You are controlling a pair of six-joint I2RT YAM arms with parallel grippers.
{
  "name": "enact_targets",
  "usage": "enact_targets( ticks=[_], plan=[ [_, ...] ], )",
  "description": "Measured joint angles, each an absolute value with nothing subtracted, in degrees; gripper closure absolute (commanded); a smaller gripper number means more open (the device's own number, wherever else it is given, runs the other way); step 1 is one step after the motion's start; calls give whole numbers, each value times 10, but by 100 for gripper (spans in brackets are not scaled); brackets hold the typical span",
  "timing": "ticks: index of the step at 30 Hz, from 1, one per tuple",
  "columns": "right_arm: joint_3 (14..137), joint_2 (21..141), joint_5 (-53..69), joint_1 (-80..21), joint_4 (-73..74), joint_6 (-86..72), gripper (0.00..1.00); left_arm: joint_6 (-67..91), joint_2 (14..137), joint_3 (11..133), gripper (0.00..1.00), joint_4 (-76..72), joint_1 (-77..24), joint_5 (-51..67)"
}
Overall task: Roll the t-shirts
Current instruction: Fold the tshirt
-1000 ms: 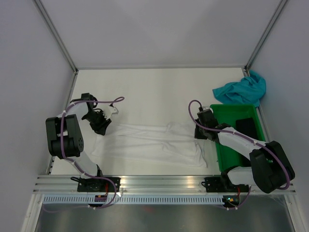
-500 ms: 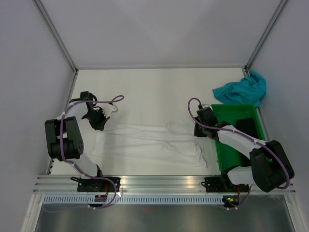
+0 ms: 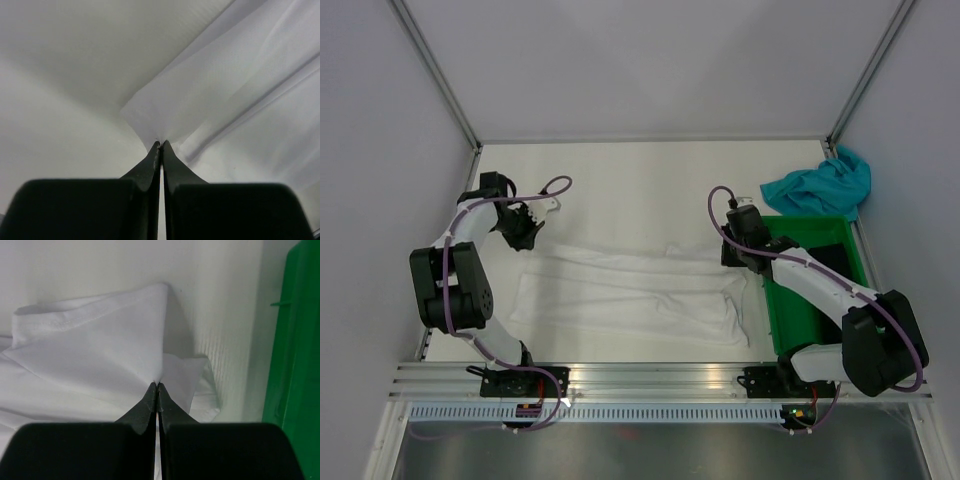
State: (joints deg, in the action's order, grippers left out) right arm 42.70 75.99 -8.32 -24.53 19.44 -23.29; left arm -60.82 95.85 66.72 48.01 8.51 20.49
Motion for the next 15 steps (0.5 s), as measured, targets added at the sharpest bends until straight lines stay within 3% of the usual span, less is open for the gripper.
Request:
enact_targets(
  ticks=[8,14,15],
  plan=[
    [502,764,-106,-226,208,-209,100,-579,969,720,98,459,85,221],
    [450,728,-91,-230,205,-225,100,-580,970,700,98,451,86,221],
    [433,725,-88,-233,203,-230,95,-580,970,689,98,450,86,220]
  ],
)
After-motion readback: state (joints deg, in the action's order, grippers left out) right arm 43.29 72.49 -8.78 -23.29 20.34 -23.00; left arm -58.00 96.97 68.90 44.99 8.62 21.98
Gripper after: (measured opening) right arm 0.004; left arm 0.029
